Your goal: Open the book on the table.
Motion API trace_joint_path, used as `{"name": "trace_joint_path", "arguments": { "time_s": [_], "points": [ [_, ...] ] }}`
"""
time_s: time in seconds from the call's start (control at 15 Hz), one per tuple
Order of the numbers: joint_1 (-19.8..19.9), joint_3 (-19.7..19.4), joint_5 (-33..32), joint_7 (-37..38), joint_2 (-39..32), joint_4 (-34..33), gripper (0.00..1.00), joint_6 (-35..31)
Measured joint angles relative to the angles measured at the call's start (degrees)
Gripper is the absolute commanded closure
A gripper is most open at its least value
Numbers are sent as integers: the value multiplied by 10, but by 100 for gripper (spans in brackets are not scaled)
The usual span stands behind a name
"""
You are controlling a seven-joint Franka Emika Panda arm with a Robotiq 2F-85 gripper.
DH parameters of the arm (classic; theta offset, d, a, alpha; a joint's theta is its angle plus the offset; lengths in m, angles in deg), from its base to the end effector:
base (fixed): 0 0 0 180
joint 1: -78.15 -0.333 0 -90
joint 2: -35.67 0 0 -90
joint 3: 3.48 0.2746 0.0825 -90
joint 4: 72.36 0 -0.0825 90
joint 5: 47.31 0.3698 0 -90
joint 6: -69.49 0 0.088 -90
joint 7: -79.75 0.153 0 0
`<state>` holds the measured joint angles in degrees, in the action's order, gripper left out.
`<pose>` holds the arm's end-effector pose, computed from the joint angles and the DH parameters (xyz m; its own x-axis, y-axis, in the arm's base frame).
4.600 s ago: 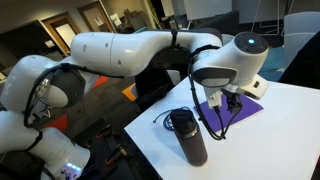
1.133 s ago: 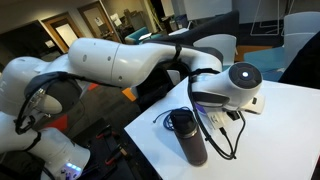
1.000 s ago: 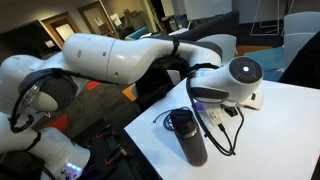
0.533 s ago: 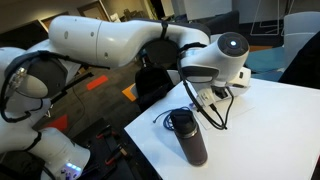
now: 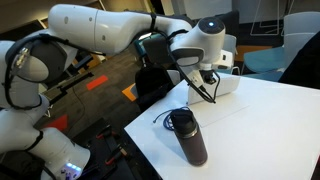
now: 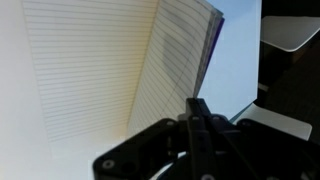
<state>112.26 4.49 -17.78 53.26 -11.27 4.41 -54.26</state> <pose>0.6443 -0.2909 0.1872 0.9222 -0.3572 0.1483 -0.2481 -0.8404 -0.4818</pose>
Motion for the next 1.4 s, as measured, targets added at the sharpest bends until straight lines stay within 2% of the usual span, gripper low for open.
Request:
{"name": "trace_joint_path", "arguments": {
  "time_s": [0.4,0.73,1.07,1.4],
  "points": [
    [-66,-23,-26,31,31,30,100,-45],
    [-93,-30,-43,28,63,52,100,-45],
    [-106,-29,-67,-20,74,62,100,-40],
    [-110,-20,-74,-99,72,67,100,-12]
  ]
}}
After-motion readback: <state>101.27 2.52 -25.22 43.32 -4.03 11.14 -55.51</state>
